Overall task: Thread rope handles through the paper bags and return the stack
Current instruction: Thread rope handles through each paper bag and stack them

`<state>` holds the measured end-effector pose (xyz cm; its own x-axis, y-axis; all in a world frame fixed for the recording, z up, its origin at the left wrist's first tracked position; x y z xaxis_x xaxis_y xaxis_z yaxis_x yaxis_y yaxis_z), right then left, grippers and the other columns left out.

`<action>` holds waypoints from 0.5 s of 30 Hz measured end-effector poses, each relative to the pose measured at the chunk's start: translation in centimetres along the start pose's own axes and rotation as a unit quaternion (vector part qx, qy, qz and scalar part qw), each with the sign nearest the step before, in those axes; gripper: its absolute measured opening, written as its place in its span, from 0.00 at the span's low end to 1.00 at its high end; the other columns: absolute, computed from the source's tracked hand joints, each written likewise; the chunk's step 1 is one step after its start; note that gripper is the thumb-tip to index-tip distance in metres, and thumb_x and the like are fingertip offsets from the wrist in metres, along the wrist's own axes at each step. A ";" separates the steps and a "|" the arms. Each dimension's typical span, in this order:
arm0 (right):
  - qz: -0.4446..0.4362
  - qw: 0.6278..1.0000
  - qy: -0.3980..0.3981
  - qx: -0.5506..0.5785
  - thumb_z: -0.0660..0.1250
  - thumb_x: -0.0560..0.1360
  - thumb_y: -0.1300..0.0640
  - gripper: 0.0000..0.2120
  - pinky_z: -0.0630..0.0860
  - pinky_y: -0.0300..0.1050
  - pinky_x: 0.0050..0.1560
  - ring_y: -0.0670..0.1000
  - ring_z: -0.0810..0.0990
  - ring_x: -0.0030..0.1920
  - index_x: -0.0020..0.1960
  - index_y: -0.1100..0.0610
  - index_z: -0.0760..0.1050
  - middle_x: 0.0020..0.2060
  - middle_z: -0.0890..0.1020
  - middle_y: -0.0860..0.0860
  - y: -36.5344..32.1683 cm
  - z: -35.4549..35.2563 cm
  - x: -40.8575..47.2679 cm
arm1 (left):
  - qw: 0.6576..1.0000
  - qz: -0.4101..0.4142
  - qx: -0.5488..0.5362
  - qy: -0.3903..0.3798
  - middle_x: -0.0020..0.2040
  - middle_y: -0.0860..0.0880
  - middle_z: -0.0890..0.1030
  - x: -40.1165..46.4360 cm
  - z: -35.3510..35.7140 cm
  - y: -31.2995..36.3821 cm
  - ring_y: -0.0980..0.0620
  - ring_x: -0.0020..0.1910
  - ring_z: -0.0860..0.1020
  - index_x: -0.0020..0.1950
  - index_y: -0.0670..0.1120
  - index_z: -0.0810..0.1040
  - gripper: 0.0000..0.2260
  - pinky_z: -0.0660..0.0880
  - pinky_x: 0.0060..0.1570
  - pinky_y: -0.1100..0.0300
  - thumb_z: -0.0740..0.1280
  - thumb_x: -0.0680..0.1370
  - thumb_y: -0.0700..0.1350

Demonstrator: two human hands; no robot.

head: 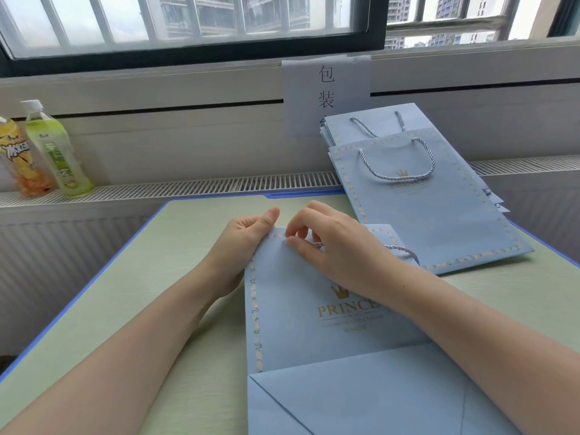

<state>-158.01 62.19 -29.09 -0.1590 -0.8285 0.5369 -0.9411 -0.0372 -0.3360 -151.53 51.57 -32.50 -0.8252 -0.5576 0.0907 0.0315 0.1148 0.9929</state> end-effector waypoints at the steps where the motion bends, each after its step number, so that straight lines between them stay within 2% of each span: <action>1: -0.002 1.000 -0.005 -0.003 0.62 0.77 0.51 0.05 0.74 0.48 0.42 0.47 0.73 0.40 0.50 0.52 0.73 0.45 0.73 0.44 0.0 0.0 0.0 | 1.000 0.005 0.001 0.007 0.29 0.46 0.79 0.0 -0.1 0.0 0.52 0.25 0.76 0.38 0.37 0.77 0.20 0.74 0.26 0.64 0.59 0.80 0.51; 6: 0.001 0.999 -0.040 -0.020 0.64 0.77 0.55 0.04 0.68 0.41 0.42 0.45 0.69 0.38 0.48 0.55 0.74 0.41 0.72 0.46 0.4 -0.1 0.1 | 0.996 0.040 0.081 0.020 0.31 0.42 0.75 0.4 -0.5 0.2 0.50 0.28 0.73 0.38 0.33 0.73 0.23 0.70 0.29 0.64 0.63 0.76 0.54; 9: 0.013 0.999 -0.034 -0.019 0.63 0.77 0.57 0.04 0.67 0.41 0.43 0.45 0.69 0.39 0.46 0.56 0.75 0.39 0.73 0.44 0.7 -0.4 0.3 | 0.985 0.066 0.157 0.018 0.31 0.46 0.71 0.4 -0.6 0.9 0.55 0.28 0.68 0.36 0.36 0.73 0.22 0.65 0.28 0.68 0.68 0.69 0.57; 12: 0.032 0.999 -0.042 -0.012 0.63 0.78 0.55 0.04 0.64 0.37 0.39 0.39 0.69 0.35 0.48 0.54 0.75 0.34 0.71 0.39 0.8 -0.7 0.3 | 0.978 0.052 0.202 0.012 0.30 0.47 0.72 0.4 -1.2 1.1 0.56 0.28 0.68 0.34 0.40 0.75 0.17 0.64 0.27 0.70 0.70 0.71 0.53; 15: 0.045 0.997 -0.050 -0.037 0.61 0.79 0.52 0.05 0.62 0.33 0.31 0.37 0.68 0.33 0.49 0.50 0.75 0.30 0.69 0.39 1.0 -1.0 0.1 | 0.962 0.042 0.271 0.007 0.30 0.47 0.71 0.6 -1.9 0.9 0.55 0.28 0.67 0.35 0.39 0.74 0.18 0.62 0.28 0.66 0.69 0.74 0.53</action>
<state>-159.31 62.59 -28.59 -0.2171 -0.8783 0.4259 -0.9441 0.0780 -0.3202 -150.88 49.75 -31.39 -0.8245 -0.5384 0.1741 -0.2040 0.5699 0.7960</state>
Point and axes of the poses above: each hand's wrist, its own x-axis towards the middle knuckle, its own z-axis out of the palm, y = z × x, the point moved 7 cm from there along x, towards the middle knuckle
